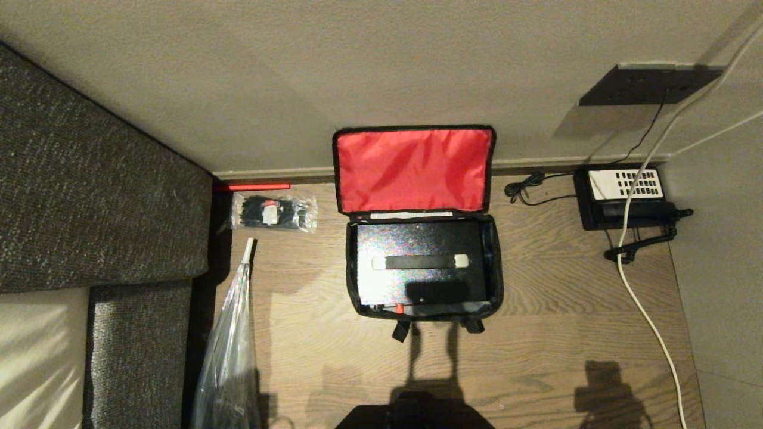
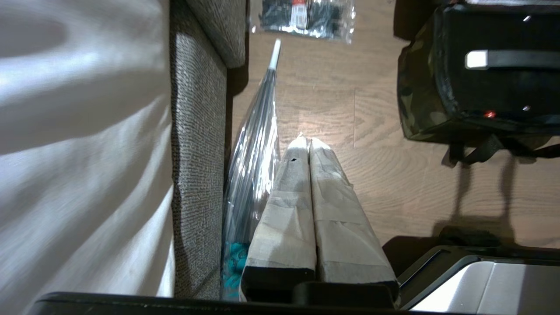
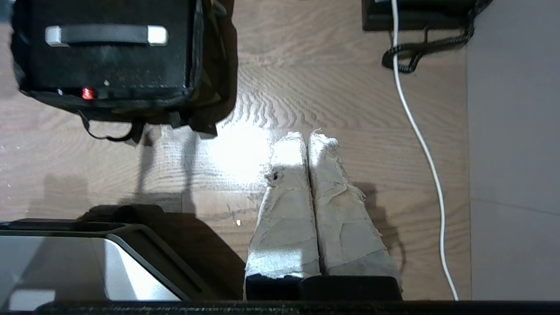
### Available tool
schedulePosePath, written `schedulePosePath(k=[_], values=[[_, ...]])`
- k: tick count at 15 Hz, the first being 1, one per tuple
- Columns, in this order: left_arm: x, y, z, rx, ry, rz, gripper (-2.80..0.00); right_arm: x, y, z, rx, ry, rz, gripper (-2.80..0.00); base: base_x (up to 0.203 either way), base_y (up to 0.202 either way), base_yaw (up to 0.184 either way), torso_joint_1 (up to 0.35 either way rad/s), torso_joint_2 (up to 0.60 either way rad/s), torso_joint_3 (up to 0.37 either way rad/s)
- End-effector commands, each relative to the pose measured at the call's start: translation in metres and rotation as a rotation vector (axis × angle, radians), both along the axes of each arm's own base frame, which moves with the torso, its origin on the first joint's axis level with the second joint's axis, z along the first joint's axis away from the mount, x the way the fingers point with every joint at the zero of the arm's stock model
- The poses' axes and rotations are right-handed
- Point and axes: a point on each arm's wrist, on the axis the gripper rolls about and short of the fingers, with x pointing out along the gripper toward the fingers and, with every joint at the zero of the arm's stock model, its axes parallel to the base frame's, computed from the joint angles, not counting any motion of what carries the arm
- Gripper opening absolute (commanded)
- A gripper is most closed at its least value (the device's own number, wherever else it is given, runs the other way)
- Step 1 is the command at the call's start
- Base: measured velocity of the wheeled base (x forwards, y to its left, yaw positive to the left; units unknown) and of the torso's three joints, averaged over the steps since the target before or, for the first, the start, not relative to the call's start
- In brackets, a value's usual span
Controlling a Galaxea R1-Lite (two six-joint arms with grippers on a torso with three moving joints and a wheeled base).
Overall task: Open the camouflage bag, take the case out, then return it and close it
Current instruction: Grip the handle
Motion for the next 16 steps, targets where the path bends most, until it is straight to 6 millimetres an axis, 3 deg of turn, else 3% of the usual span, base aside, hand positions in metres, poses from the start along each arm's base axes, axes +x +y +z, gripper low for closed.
schedulePosePath(k=[1,9,16], values=[[0.0002,0.0000,-0.0009,0.000,0.003,0.001,-2.80,0.0003,0.0000,0.0006,-0.001,0.003,0.000,-2.80,0.000,0.000,0.000,0.001,0.00,0.196],[0.0001,0.0000,-0.0007,0.009,0.003,-0.001,-2.80,0.0004,0.0000,0.0002,-0.001,0.005,0.001,-2.80,0.000,0.000,0.000,0.001,0.00,0.055],[0.0002,0.0000,-0.0010,0.004,0.004,-0.001,-2.80,0.0003,0.0000,0.0005,-0.001,0.004,0.001,-2.80,-0.119,0.000,0.000,0.003,0.00,0.003]])
